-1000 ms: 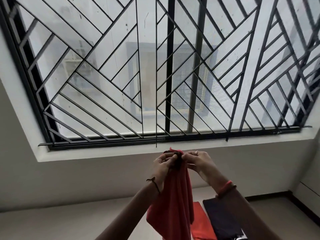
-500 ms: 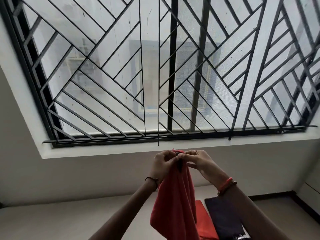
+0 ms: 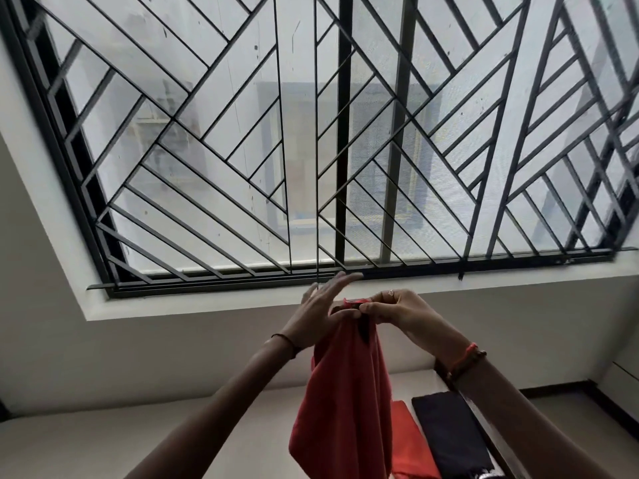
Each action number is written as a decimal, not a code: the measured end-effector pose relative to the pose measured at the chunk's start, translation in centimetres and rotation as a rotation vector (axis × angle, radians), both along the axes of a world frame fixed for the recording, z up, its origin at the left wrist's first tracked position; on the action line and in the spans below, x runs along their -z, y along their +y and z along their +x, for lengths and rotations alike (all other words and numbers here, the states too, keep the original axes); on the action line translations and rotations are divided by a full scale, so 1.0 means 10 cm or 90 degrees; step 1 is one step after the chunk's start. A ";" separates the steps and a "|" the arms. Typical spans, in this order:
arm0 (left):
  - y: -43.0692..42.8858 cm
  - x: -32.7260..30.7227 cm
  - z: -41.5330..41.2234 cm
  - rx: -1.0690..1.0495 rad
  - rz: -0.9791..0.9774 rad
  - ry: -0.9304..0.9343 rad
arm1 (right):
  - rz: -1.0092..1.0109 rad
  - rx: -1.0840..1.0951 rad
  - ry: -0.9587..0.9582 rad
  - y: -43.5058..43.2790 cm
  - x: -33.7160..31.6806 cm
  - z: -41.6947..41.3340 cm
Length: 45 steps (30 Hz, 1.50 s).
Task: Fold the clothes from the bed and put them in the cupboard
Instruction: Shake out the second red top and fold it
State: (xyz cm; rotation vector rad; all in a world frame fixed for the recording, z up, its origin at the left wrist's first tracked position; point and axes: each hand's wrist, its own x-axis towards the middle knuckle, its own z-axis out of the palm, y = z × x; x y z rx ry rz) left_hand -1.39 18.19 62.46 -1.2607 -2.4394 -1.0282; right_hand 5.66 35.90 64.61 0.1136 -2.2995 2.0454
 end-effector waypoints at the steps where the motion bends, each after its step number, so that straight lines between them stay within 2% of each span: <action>1: 0.00 -0.03 -0.01 0.050 -0.016 -0.016 | 0.010 -0.003 0.005 0.01 -0.02 0.00; 3: 0.03 -0.05 -0.04 0.098 0.033 -0.017 | 0.032 -0.002 0.018 0.03 -0.05 0.00; 5: 0.03 -0.05 -0.05 0.087 0.063 0.007 | 0.066 0.016 0.037 0.04 -0.06 -0.01; 14: 0.12 -0.08 0.03 0.010 -0.008 0.173 | 0.278 0.244 0.216 0.03 -0.06 0.03; 20: 0.16 -0.14 0.07 0.014 -0.005 0.163 | 0.347 0.247 0.263 0.04 -0.12 0.07; 31: 0.13 -0.12 0.10 0.054 -0.011 0.066 | 0.490 0.144 0.276 0.08 -0.18 0.11; 36: 0.15 -0.18 0.12 0.039 0.057 0.008 | 0.486 0.227 0.338 0.02 -0.11 0.11; 40: 0.16 -0.26 0.18 0.036 0.117 -0.050 | 0.558 0.334 0.435 -0.07 -0.09 0.12; 45: 0.18 -0.30 0.21 0.059 0.237 -0.248 | 0.674 0.390 0.572 -0.11 -0.11 0.14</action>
